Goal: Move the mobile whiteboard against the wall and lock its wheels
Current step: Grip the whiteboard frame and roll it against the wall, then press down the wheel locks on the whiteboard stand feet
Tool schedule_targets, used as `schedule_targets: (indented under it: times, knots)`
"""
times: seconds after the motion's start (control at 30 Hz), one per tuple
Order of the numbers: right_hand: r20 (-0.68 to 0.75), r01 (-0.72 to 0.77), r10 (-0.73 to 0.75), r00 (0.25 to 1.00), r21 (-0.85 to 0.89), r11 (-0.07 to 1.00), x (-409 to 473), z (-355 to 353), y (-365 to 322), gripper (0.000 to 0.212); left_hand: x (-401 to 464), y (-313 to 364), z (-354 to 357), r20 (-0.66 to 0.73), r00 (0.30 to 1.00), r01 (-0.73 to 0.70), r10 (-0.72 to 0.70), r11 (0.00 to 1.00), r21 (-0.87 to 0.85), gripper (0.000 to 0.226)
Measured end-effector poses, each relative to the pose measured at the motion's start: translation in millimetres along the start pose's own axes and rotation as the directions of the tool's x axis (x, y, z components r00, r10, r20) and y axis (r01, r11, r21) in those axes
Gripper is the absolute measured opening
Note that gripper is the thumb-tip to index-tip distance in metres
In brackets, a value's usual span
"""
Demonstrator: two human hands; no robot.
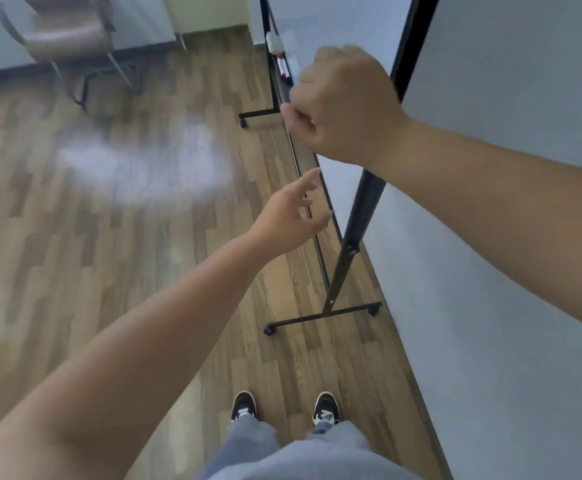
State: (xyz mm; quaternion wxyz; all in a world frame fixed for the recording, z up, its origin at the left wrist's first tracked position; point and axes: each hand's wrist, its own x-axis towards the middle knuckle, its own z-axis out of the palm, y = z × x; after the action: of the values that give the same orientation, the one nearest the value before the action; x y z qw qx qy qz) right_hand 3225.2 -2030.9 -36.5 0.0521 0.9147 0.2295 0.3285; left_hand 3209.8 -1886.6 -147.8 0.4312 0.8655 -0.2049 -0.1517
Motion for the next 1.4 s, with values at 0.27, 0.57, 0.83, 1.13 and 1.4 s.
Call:
schedule_targets:
  times: [0.27,0.57,0.83,1.13,1.4]
  knots:
    - [0.565,-0.466,0.21,0.798,0.358,0.809,-101.2,183.6,-136.5,0.032,-32.5,-177.9,-0.7,0.011,0.991,0.13,-0.135,0.972,0.197,0.036]
    - [0.938,-0.737,0.187,0.292,0.096,0.669,-290.1,456.5,-351.8,0.022,-17.6,-450.6,81.7,0.179,0.983,-0.035,-0.037,0.924,0.381,0.028]
    - [0.992,-0.718,0.101,0.072,-0.018,0.696,-451.2,664.8,-478.9,0.045,-0.6,-653.8,174.8,0.207,0.974,-0.173,0.097,0.905,0.388,0.023]
    - [0.968,-0.549,0.042,0.246,0.104,0.829,-502.3,776.7,-518.8,0.067,29.6,-754.1,223.4,0.294,0.942,-0.281,0.161,0.858,0.429,0.025]
    - [0.972,-0.502,0.047,0.232,0.078,0.861,-523.0,775.9,-516.6,0.077,48.8,-750.1,251.0,0.355,0.883,-0.431,0.308,0.832,0.35,0.022]
